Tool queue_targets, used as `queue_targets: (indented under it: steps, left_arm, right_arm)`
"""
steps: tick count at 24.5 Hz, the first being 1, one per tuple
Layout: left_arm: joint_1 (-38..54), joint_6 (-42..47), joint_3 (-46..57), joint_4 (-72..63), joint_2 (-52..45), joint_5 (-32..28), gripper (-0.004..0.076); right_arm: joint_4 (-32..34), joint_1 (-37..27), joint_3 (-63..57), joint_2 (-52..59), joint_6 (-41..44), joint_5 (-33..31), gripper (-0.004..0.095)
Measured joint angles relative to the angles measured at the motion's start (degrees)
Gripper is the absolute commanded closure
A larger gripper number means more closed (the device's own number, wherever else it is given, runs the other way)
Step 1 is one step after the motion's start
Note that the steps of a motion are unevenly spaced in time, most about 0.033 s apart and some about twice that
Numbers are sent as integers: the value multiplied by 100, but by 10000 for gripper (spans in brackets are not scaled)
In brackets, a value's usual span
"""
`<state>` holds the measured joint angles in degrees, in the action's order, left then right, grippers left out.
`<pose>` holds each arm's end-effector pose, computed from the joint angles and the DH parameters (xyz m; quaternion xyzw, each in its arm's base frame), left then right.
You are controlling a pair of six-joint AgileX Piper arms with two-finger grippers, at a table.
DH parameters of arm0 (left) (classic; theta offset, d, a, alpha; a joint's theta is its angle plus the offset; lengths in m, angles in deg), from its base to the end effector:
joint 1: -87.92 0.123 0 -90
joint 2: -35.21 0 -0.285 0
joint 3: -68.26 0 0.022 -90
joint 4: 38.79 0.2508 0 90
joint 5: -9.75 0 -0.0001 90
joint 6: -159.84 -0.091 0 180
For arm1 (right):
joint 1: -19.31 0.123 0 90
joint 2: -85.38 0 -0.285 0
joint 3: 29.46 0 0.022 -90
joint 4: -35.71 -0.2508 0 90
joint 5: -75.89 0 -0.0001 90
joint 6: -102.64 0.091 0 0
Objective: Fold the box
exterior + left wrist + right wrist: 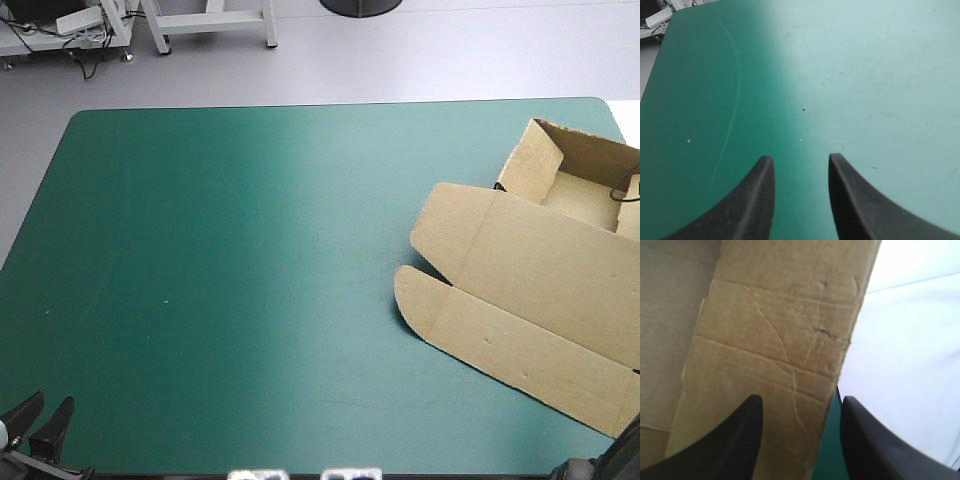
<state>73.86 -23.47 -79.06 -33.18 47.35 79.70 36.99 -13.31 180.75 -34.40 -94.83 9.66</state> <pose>-0.0321 0.0166 0.3384 0.1165 0.8333 -0.0029 0.5405 0.3607 -0.2330 0.3112 0.1266 0.9695 -0.0986 0.1853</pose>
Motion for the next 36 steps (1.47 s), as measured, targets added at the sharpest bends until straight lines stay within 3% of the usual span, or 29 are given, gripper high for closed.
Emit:
queue_targets:
  steps: [4, 9, 10, 12, 17, 20, 23, 30, 36]
  left_arm:
    - [0, 0, 0, 6, 0, 0, 468]
    - [0, 0, 0, 161, 0, -2, 467]
    - [0, 0, 0, 207, 0, -7, 468]
    - [0, 0, 8, 284, 0, -137, 468]
    - [0, 0, 82, 270, 0, -296, 481]
    - [0, 0, 172, 254, 0, -376, 568]
    - [0, 0, 386, 181, -12, -508, 630]
    - [0, -136, 1061, -295, -197, -821, 669]
    - [0, -219, 1533, -485, -401, -969, 670]
  right_arm:
    - [-594, 0, 0, 753, -12, -69, 470]
    - [-1783, 0, -117, 2119, -44, -314, 747]
    - [-1959, 0, -193, 2408, -106, -308, 863]
    - [-2256, 13, -518, 3273, -213, -308, 923]
    - [-1969, 921, -2429, 5696, -264, 72, 923]
    - [-1717, 1536, -3993, 7060, -111, 506, 923]
    - [-1717, 1618, -4833, 7893, -52, 667, 923]
    - [-2012, 1626, -6296, 9195, 31, 1124, 925]
    - [-2354, 1626, -7117, 9559, 31, 1324, 925]
